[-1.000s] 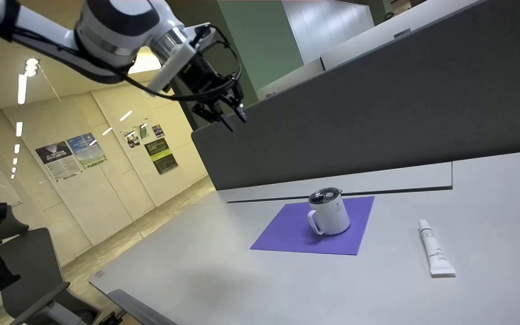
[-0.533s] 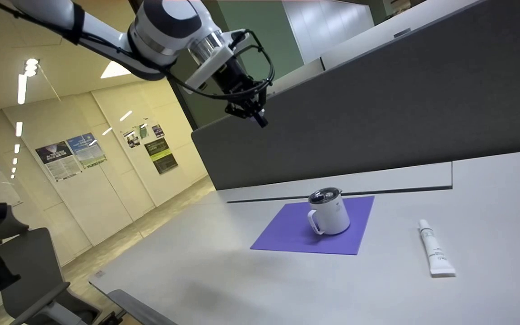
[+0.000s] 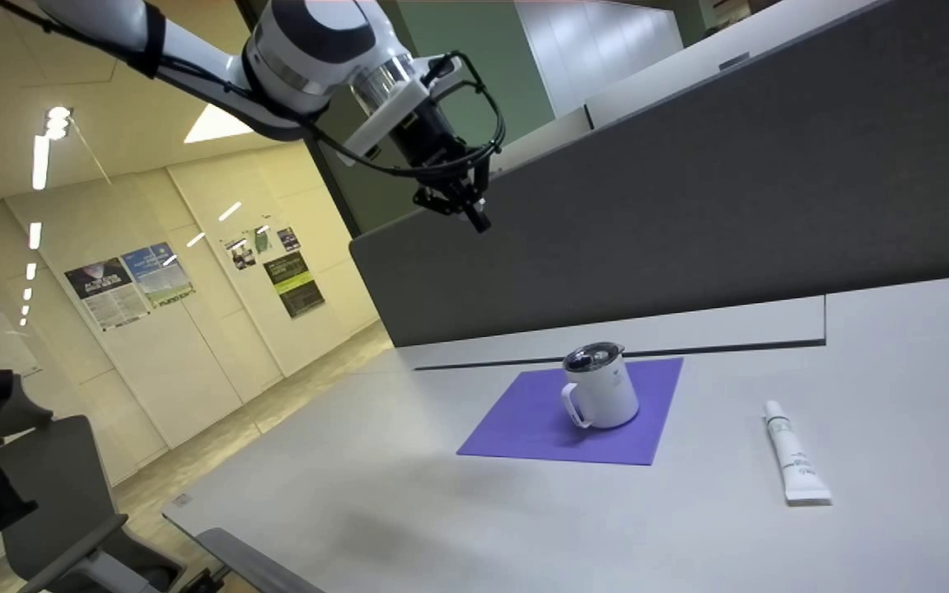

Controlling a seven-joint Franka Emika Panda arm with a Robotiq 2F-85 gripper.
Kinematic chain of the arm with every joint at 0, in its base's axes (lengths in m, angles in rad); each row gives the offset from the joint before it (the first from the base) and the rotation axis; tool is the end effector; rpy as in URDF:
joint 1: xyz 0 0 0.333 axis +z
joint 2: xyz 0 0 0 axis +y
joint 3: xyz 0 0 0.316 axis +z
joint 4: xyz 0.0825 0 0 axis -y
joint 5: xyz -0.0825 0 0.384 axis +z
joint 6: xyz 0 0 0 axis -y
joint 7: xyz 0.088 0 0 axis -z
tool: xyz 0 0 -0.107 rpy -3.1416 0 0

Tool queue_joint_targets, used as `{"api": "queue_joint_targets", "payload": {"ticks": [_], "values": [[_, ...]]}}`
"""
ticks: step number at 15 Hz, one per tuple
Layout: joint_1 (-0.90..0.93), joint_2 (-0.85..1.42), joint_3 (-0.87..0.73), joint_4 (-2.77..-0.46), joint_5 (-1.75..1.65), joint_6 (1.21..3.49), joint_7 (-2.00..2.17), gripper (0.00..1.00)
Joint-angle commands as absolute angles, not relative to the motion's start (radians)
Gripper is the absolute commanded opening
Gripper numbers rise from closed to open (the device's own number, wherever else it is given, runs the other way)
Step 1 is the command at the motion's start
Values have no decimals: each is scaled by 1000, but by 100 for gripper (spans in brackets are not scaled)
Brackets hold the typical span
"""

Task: Remove the lid from the white mug

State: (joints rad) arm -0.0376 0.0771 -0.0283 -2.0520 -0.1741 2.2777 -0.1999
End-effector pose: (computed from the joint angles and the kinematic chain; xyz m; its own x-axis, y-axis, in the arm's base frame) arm 0.5775 -0.0421 0.4158 0.9640 0.2432 0.1071 0.2227 -0.9593 0.1738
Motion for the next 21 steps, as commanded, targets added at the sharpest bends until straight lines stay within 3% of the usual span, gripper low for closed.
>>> {"api": "queue_joint_targets", "payload": {"ticks": [1,10,21], "values": [[-40,95,-33,-2051,-181,2304,-194,0],[-70,273,-79,-2018,-232,2347,-202,0],[-81,301,-75,-2026,-212,2403,-216,0]]}}
